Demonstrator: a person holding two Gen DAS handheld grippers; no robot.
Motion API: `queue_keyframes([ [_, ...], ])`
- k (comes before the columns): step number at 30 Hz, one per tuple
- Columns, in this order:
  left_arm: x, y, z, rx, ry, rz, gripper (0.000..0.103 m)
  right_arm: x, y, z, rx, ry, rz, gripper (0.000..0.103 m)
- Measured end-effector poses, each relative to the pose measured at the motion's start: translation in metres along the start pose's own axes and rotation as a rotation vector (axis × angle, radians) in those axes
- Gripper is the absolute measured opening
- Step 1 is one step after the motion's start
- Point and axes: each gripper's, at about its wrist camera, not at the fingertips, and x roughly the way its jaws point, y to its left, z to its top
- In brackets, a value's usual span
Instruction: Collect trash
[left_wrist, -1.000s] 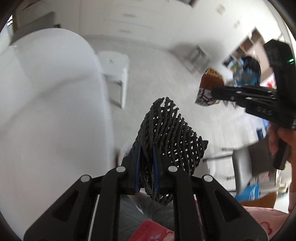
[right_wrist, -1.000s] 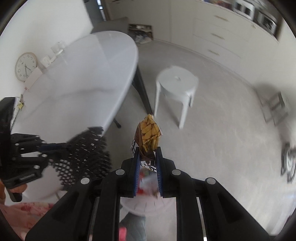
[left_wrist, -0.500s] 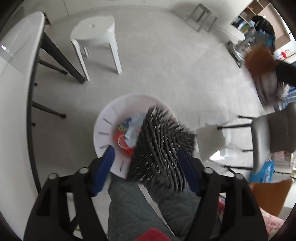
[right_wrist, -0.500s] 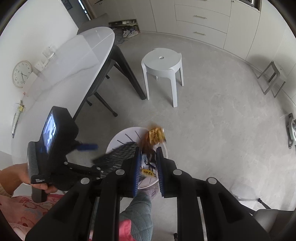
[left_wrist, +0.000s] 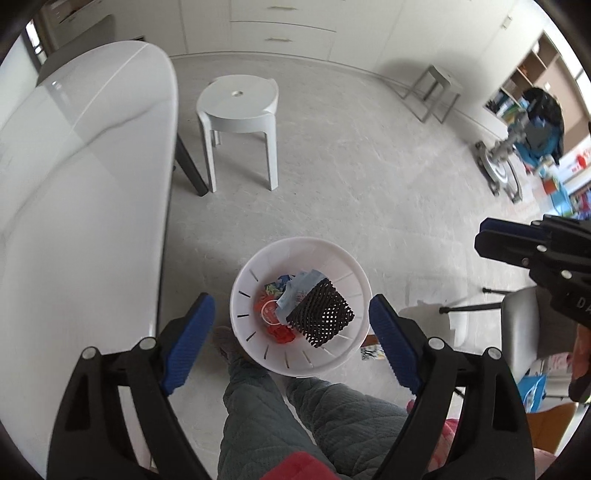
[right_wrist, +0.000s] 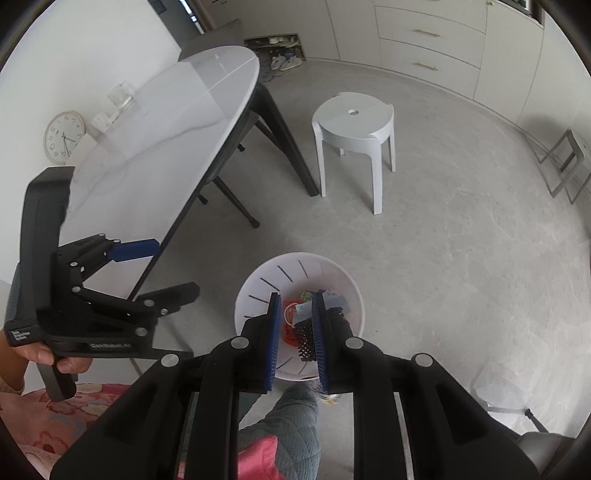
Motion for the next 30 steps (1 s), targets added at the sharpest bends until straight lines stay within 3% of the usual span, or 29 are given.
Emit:
queue_keyframes([
  [10, -0.033, 0.009, -0.001, -0.056, -0.053, 0.074, 0.082, -0.006, 0.027, 0.008, -0.067, -0.011, -0.016, 0.022],
  [17, -0.079, 0.030, 0.000, -0.181, -0.146, 0.143, 0.091, -0.017, 0.059, 0.018, -0.123, -0.054, -0.060, 0.100],
  [22, -0.103, 0.041, -0.008, -0.253, -0.197, 0.184, 0.095, -0.018, 0.076, 0.024, -0.167, -0.056, -0.096, 0.101],
  [30, -0.122, 0.048, -0.014, -0.308, -0.218, 0.195, 0.095, -0.026, 0.083, 0.028, -0.169, -0.075, -0.075, 0.101],
])
